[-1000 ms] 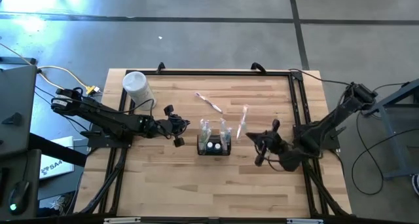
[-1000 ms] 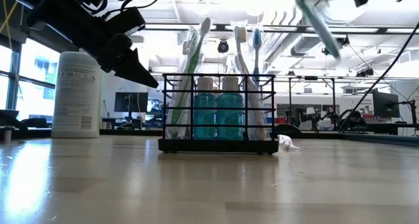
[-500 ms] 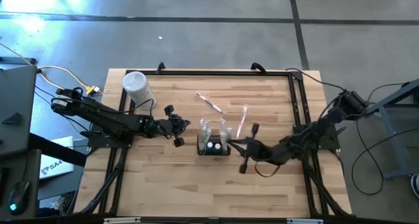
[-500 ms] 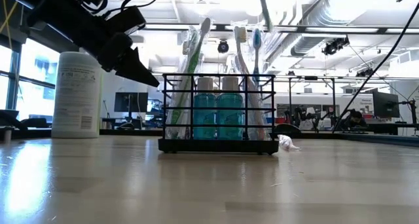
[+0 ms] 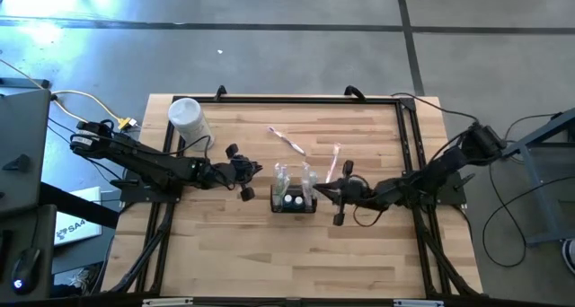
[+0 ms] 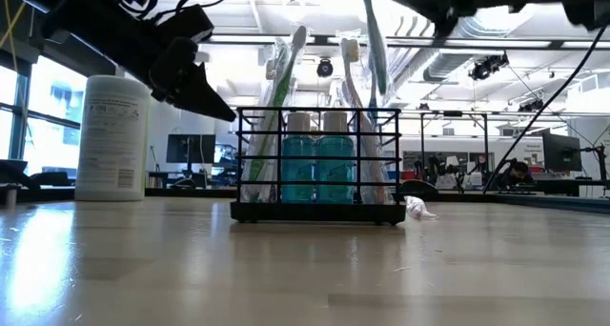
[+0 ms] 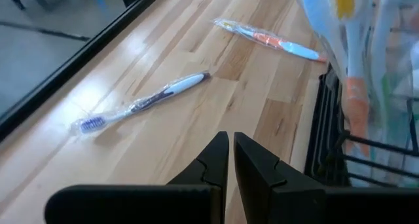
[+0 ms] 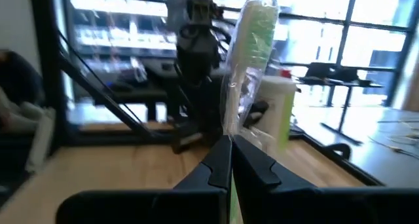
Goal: Pick & Place toothbrushing station
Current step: Put the green toothbrush into the black wire organizer, then put the orange toothbrush into the black wire organizer
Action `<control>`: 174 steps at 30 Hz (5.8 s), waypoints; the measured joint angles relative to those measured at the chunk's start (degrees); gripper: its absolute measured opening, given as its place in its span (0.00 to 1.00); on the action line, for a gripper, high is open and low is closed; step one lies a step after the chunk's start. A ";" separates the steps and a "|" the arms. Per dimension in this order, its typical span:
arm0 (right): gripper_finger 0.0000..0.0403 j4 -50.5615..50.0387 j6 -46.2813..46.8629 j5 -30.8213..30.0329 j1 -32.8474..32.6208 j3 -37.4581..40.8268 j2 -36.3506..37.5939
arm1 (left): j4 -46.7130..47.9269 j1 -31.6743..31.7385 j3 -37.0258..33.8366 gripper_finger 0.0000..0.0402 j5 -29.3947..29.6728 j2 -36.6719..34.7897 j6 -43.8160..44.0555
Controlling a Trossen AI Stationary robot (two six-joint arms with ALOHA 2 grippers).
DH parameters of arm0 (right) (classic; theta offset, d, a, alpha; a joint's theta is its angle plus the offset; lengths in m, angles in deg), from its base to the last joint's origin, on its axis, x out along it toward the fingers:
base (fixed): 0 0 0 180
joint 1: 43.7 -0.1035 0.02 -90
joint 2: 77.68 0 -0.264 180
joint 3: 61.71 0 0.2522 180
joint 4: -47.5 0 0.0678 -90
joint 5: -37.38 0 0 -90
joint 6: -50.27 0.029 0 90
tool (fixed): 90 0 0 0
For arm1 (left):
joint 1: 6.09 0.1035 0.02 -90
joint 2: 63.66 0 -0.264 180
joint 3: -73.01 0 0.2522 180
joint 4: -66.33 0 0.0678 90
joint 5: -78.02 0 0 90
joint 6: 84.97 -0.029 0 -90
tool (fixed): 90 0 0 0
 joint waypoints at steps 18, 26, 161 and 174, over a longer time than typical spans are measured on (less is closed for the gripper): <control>0.01 7.53 0.56 14.22 3.65 4.66 -1.13 | -0.49 0.00 0.00 0.05 -0.98 0.00 13.67; 0.01 11.55 2.99 19.23 7.98 4.66 -6.76 | -0.41 -2.28 -0.02 0.05 -1.46 0.42 15.45; 0.54 -27.95 50.58 -12.55 9.47 10.16 5.52 | -1.73 -6.75 -0.02 0.05 3.74 0.42 3.78; 0.54 -38.85 58.20 0.54 23.77 10.19 5.60 | -1.73 -6.75 -0.02 0.05 3.82 0.42 3.34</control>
